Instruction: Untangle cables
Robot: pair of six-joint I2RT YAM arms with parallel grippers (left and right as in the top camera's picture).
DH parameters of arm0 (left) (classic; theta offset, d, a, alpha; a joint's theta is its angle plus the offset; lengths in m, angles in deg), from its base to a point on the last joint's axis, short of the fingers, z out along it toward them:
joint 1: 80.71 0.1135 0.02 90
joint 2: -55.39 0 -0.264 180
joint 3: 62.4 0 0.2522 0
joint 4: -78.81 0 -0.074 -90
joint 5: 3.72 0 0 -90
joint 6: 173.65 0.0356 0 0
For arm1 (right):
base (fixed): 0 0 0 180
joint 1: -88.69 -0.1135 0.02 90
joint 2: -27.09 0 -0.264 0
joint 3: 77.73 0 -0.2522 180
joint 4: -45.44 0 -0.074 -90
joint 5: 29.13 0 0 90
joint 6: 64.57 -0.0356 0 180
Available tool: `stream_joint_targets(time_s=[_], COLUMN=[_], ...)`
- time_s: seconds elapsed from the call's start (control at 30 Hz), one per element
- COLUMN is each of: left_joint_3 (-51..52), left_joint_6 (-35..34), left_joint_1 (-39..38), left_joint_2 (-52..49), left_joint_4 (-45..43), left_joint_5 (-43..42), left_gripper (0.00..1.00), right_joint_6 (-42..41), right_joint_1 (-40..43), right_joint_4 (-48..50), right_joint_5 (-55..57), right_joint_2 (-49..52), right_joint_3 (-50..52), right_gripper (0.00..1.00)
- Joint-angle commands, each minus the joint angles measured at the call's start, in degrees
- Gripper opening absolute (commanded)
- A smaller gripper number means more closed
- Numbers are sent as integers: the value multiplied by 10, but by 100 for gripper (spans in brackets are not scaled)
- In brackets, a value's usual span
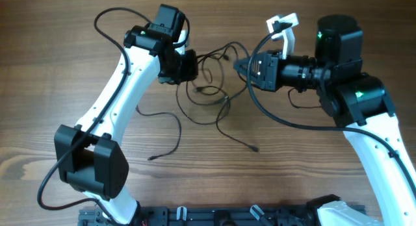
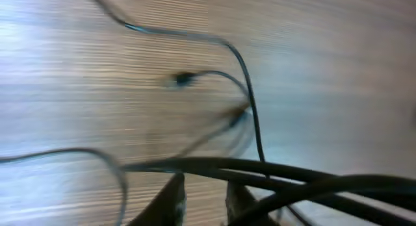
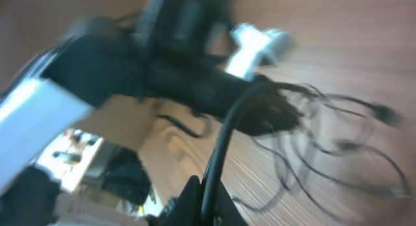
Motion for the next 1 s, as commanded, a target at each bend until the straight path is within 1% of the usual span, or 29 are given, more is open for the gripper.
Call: stream_joint_targets(time_s=[0.0, 0.07, 0.13, 0.2, 0.27, 0.33, 0.4, 0.5, 0.53, 0.57, 0.6, 0.63, 0.67, 0.7, 0.73, 0.77, 0.8, 0.83, 0.87, 0.9, 0.97], left_joint_3=[3, -2, -12, -27, -36, -38, -38, -38, -38, -38, -38, -38, -38, -38, -38, -38, -38, -38, -38, -38, -38], left_joint_6=[-17, -14, -5, 15, 26, 35, 33, 40, 61, 80, 96, 109, 121, 126, 125, 125, 123, 118, 112, 88, 41], left_joint_1=[26, 52, 78, 108, 136, 173, 240, 275, 279, 278, 278, 278, 278, 278, 278, 278, 278, 278, 278, 278, 278], left_joint_2=[3, 28, 60, 111, 162, 226, 320, 375, 394, 413, 431, 448, 464, 476, 488, 497, 505, 514, 522, 527, 534], left_joint_4=[24, 41, 54, 68, 73, 60, 29, -2, -21, -45, -75, -106, -138, -163, -193, -213, -232, -252, -268, -277, -283], left_joint_5=[109, 111, 113, 113, 113, 113, 105, 61, 29, -8, -54, -102, -147, -176, -201, -214, -221, -220, -213, -189, -129], left_gripper=[4, 4, 4, 4, 4, 4, 4, 4, 4, 4, 4, 4, 4, 4, 7, 4, 4, 4, 4, 4, 4], right_joint_6=[-67, -85, -85, -85, -84, -83, -75, -23, 13, 49, 91, 109, 121, 122, 120, 114, 108, 78, 43, 9, -4], right_joint_1=[1, 1, 2, 2, 4, 7, 16, 17, 17, 17, 17, 17, 17, 17, 18, 20, 25, 33, 41, 51, 65], right_joint_4=[-63, -106, -124, -142, -149, -151, -146, -130, -118, -104, -96, -97, -103, -110, -116, -120, -122, -127, -134, -141, -144], right_joint_5=[229, 356, 420, 457, 464, 464, 454, 397, 357, 310, 263, 249, 245, 245, 245, 245, 245, 263, 295, 337, 369], right_joint_2=[3, 14, 31, 64, 97, 146, 214, 246, 252, 253, 252, 249, 246, 245, 243, 243, 243, 244, 245, 246, 247], right_joint_3=[-4, 0, 6, 8, 8, 8, 8, 8, 8, 8, 5, 0, -10, -18, -27, -32, -34, -34, -33, -33, -31], right_gripper=[4, 4, 4, 4, 4, 4, 4, 4, 4, 6, 17, 28, 33, 33, 33, 32, 29, 25, 20, 18, 18])
